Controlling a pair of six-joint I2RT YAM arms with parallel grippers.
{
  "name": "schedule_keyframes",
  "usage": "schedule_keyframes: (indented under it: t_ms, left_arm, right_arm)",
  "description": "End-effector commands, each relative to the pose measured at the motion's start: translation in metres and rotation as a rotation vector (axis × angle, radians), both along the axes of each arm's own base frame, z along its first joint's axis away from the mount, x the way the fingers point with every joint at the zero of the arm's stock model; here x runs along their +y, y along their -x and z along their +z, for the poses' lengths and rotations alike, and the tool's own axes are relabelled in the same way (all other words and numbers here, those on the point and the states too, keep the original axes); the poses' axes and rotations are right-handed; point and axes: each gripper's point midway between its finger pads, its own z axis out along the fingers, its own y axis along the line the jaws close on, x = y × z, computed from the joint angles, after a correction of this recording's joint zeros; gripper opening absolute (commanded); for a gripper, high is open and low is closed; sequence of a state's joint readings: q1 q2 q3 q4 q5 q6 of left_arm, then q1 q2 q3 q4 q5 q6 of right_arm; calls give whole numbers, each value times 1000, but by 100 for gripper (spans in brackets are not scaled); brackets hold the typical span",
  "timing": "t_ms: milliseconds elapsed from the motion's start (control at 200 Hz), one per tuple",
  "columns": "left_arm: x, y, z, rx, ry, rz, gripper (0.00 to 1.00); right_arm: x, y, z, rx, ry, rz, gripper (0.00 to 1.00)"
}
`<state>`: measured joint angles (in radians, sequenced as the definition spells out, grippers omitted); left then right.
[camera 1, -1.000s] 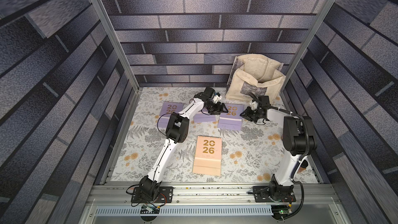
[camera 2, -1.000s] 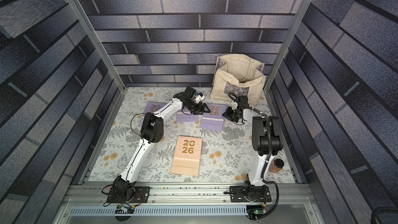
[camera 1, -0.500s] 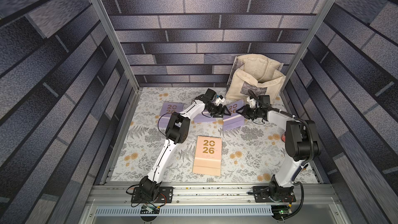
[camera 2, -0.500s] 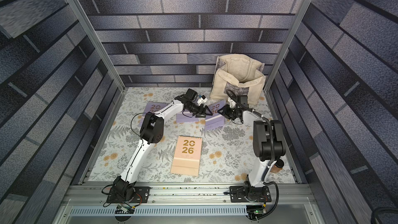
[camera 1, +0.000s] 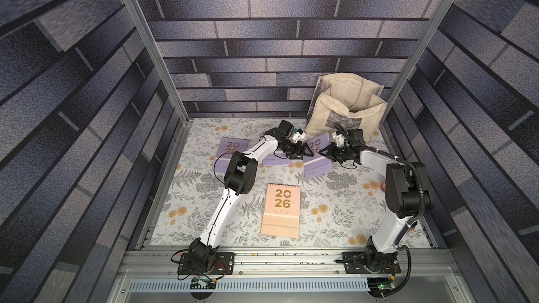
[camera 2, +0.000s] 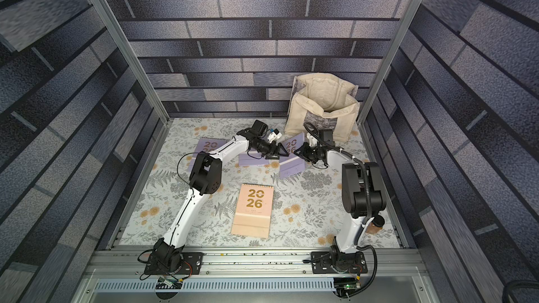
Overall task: Stack the calendars
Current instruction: Pick up the calendar at the center of the board, then place the calendar at the calendar.
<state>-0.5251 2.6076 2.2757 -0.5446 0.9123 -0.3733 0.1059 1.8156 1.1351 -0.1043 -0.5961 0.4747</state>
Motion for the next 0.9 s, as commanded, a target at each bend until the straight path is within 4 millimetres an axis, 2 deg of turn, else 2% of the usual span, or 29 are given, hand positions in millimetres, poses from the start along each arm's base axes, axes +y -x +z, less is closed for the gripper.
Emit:
schedule_keyframes:
  t_ms: [0,145,210,230,250,306,331,461,601,771,897]
  left_arm:
    - [6,-12,81,-169,93,14,82]
    - [29,-18,117,-258,96,62,85]
    - [42,-18,130,-296,95,92,89]
    - [46,-17,131,-300,90,101,91]
    - [50,-16,132,-307,85,112,94]
    - [63,-13,135,-332,72,147,99]
    - [69,-10,130,-330,59,164,99]
    - [105,3,135,-365,56,287,100]
    - [143,33,141,-429,31,398,100]
    - [172,79,128,-447,20,472,100]
    - [193,101,117,-482,8,525,100]
  right_arm:
    - [10,13,31,-51,-20,40,0]
    - [12,24,59,-89,-39,29,0]
    - [16,33,69,-106,-38,27,0]
    - [18,35,75,-119,-40,30,0]
    - [19,45,65,-92,-35,32,0]
    - [25,57,72,-102,-37,36,0]
    - [28,62,75,-107,-42,37,0]
    - [42,91,90,-125,-66,29,0]
    - [69,125,96,-136,-68,70,0]
    - [94,157,93,-120,-149,68,0]
    - [110,178,83,-115,-142,56,0]
